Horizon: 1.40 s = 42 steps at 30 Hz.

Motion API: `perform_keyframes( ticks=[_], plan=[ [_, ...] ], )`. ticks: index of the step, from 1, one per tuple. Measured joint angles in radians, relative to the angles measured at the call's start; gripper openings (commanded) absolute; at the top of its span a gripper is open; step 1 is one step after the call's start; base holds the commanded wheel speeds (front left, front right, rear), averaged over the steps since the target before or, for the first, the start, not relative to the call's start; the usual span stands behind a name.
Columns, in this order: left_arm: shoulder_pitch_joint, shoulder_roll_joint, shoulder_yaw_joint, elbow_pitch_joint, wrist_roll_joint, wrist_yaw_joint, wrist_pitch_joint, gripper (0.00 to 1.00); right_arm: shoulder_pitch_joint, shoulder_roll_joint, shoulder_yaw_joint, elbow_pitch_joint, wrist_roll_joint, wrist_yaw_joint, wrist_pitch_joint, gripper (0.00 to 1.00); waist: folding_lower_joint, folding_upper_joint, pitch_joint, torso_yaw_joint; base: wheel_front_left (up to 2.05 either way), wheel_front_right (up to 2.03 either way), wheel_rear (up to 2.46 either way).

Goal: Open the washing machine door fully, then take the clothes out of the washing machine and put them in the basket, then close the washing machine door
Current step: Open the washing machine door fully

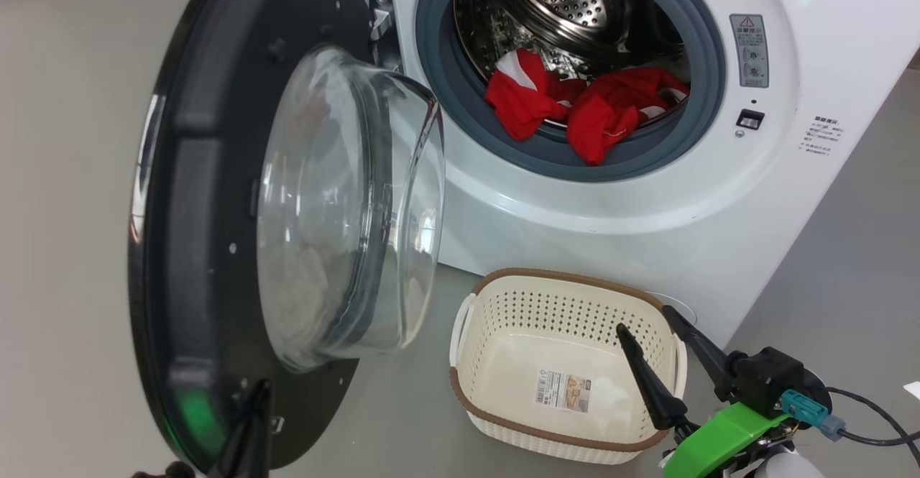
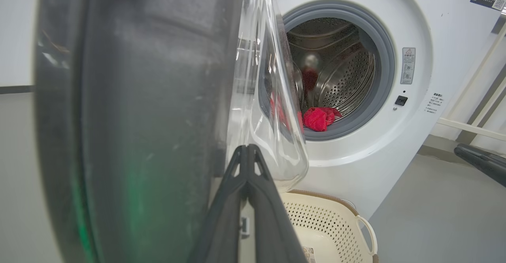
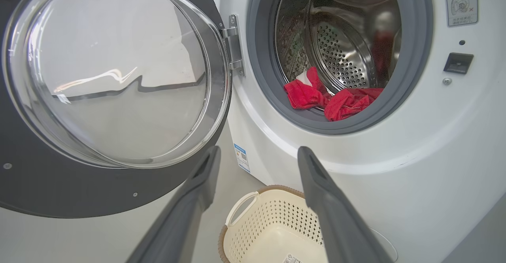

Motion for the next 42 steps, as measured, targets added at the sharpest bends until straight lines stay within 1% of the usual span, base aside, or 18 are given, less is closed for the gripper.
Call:
perform_keyframes(
  ticks=[11, 20, 23, 36, 42],
  plan=[
    [-0.013, 0.009, 0.104, 0.053, -0.012, 0.01, -0.011, 0.0, -0.007, -0.001, 0.017, -0.001, 0.0, 0.0, 0.0, 1.0, 0.0, 0.0, 0.017, 0.005, 0.0, 0.0, 0.0],
    [-0.033, 0.008, 0.184, 0.096, -0.015, 0.005, -0.011, 0.0, -0.015, -0.006, 0.025, 0.0, 0.0, 0.0, 0.0, 1.0, 0.0, 0.0, 0.024, 0.0, 0.0, 0.0, 0.0],
    [-0.044, 0.007, 0.213, 0.114, -0.011, -0.004, -0.011, 0.0, -0.019, -0.007, 0.025, 0.0, 0.0, 0.0, 0.0, 1.0, 0.0, 0.0001, 0.03, -0.002, 0.0, 0.0, 0.0],
    [-0.138, 0.006, 0.35, 0.207, 0.028, -0.064, -0.015, 0.0, -0.039, -0.013, 0.02, 0.0, -0.002, 0.0, 0.0, 1.0, 0.0, 0.0, 0.059, -0.009, 0.0, 0.0, 0.0],
    [-0.184, -0.002, 0.413, 0.259, 0.045, -0.084, -0.015, 0.0, -0.047, -0.02, 0.02, 0.001, -0.007, 0.0, 0.0, 1.0, 0.0, 0.0, 0.077, -0.015, 0.0, 0.0, 0.0]
  ],
)
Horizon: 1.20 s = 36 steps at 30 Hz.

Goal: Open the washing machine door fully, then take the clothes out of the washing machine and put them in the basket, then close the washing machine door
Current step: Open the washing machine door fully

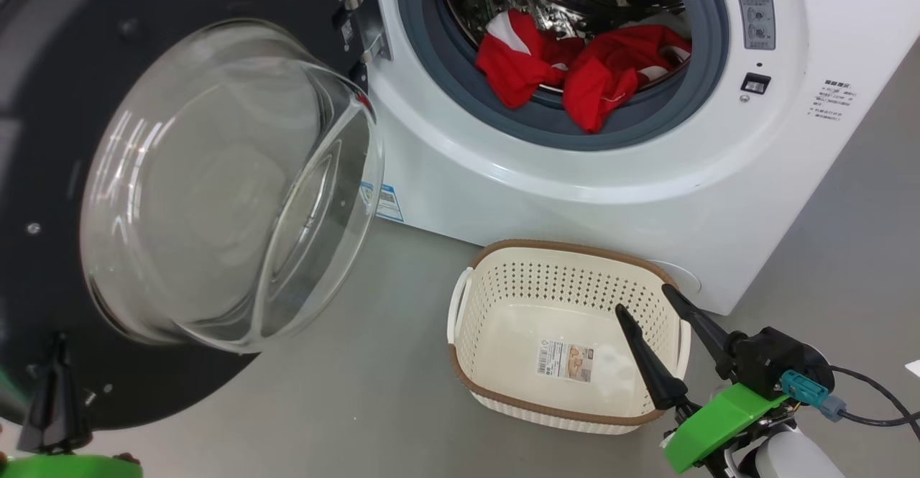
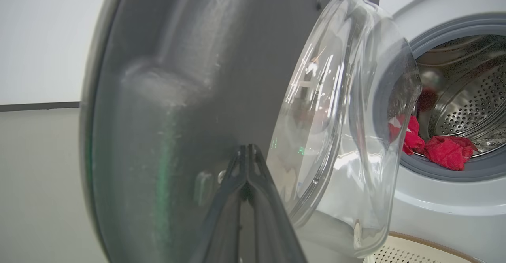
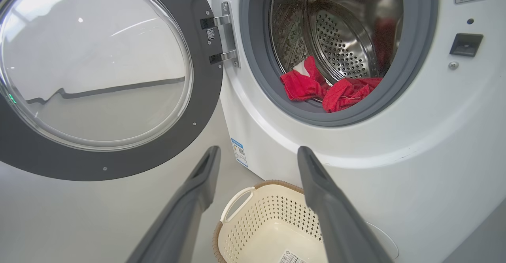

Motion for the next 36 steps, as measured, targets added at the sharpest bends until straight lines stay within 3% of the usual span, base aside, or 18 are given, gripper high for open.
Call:
perform_keyframes(
  ticks=[18, 36],
  plan=[
    [-0.141, -0.014, 0.17, 0.154, 0.05, -0.042, -0.001, 0.0, -0.04, -0.008, 0.013, 0.002, -0.008, 0.0, 0.0, 1.0, 0.0, 0.0, 0.059, -0.029, 0.0, 0.0, 0.0],
    [-0.268, 0.003, 0.326, 0.291, 0.081, -0.043, -0.001, 0.0, -0.068, -0.012, 0.014, 0.004, -0.02, 0.0, 0.0, 1.0, 0.0, 0.0, 0.118, -0.072, 0.0, 0.0, 0.0]
  ],
)
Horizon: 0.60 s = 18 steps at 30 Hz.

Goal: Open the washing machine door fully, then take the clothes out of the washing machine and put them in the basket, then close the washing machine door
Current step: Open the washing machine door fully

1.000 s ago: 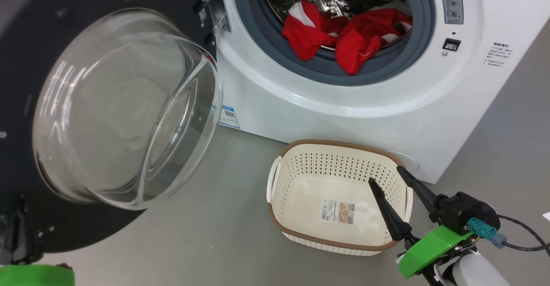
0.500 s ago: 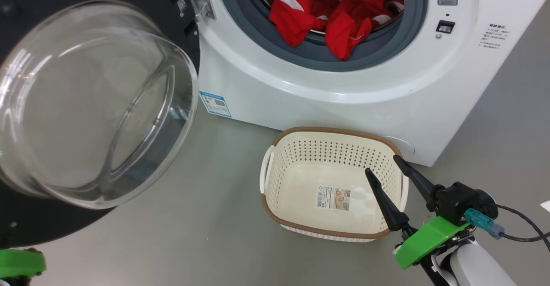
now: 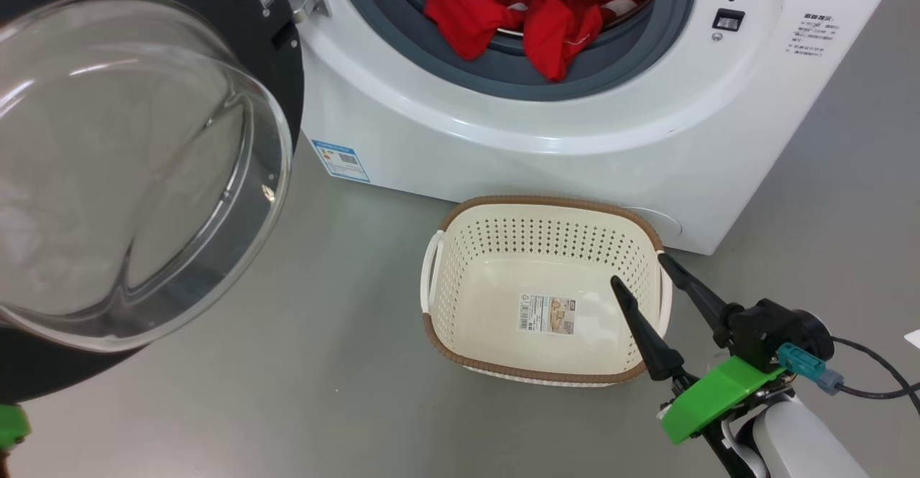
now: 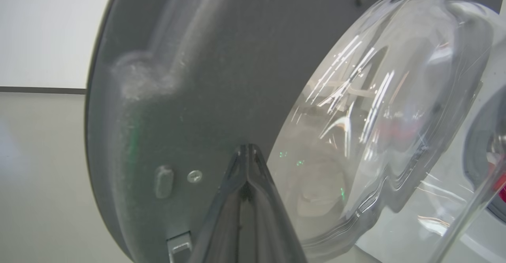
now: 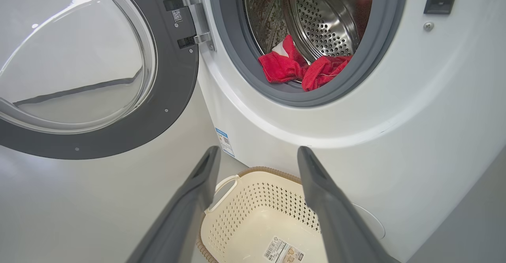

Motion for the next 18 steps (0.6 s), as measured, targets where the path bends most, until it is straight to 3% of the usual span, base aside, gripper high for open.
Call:
perform_keyframes(
  ticks=[18],
  plan=[
    [-0.076, 0.048, 0.05, 0.117, 0.003, 0.0, 0.0, 0.0, -0.026, -0.004, 0.004, 0.001, -0.015, 0.0, 0.0, 1.0, 0.0, 0.0, 0.027, -0.013, 0.0, 0.0, 0.0]
  ],
)
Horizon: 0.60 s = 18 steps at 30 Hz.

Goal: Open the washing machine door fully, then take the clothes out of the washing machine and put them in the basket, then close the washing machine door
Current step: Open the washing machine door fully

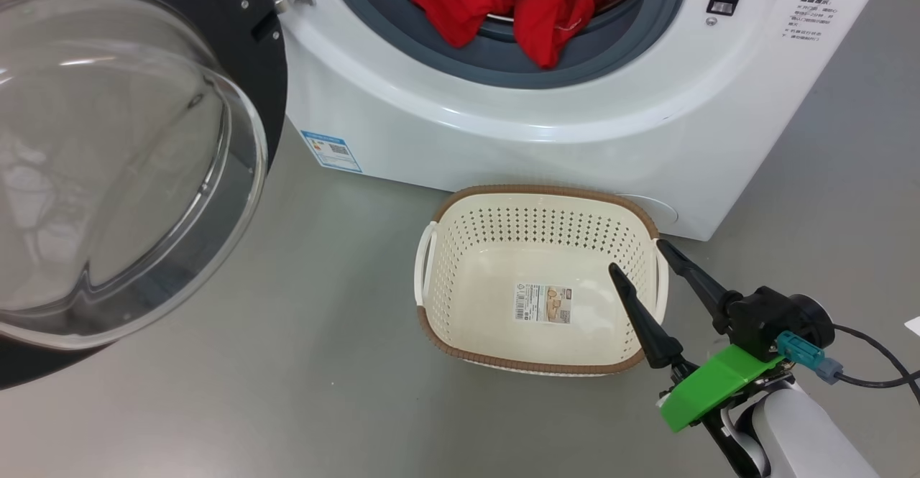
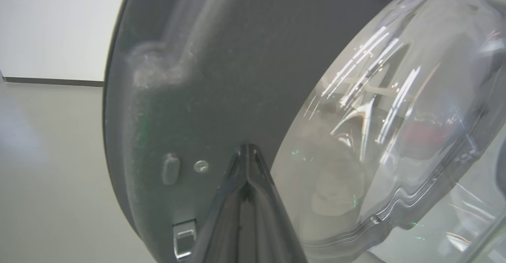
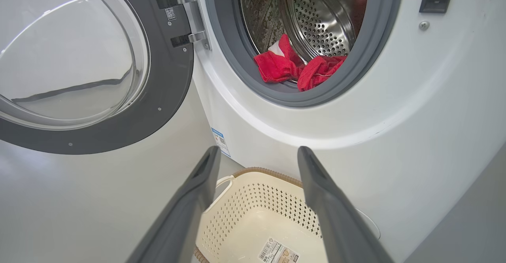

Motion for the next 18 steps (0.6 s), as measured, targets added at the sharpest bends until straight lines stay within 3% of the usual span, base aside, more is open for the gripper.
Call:
perform_keyframes(
  ticks=[18],
  plan=[
    [-0.012, 0.005, 0.009, 0.032, 0.014, 0.0, 0.0, 0.0, -0.004, 0.001, 0.006, 0.003, -0.001, 0.0, 0.0, 1.0, 0.0, 0.0, -0.029, -0.001, 0.0, 0.0, 0.0]
  ],
)
